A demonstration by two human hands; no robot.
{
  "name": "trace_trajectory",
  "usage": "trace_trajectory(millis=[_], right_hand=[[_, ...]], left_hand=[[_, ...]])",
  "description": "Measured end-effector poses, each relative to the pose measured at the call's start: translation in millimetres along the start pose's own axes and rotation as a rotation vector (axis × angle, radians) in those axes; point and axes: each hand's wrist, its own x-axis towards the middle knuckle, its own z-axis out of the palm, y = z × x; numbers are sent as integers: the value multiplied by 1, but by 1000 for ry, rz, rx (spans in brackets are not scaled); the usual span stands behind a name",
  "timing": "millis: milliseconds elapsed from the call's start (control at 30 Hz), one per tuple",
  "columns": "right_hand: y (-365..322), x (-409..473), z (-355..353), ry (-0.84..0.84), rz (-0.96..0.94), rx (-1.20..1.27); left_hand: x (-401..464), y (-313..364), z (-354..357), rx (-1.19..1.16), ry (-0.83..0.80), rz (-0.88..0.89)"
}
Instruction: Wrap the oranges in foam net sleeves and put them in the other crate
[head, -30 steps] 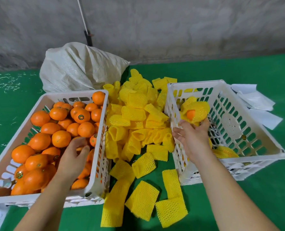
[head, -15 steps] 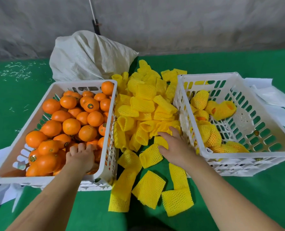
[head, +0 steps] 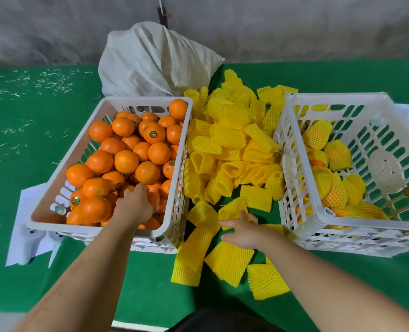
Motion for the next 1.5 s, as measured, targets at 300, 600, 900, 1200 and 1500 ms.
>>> trace_trajectory(millis=[300,600,900,1200,1500], right_hand=[[-34,-50,-30,829,-243,752],[-118,-100,-69,932,-392,915],[-124,-87,-71,821,-237,807],[-122,-96,-55,911,-352,739],[-122,-106,-51,895,-370,743]], left_hand=[[-52,31,-17,-1071,280,269],[-68,50,6,-1377,-405,583],[-70,51,5,-1315,-582,618],[-70,57,1,-1510,-522,497],[-74,54,8,-1440,-355,536]])
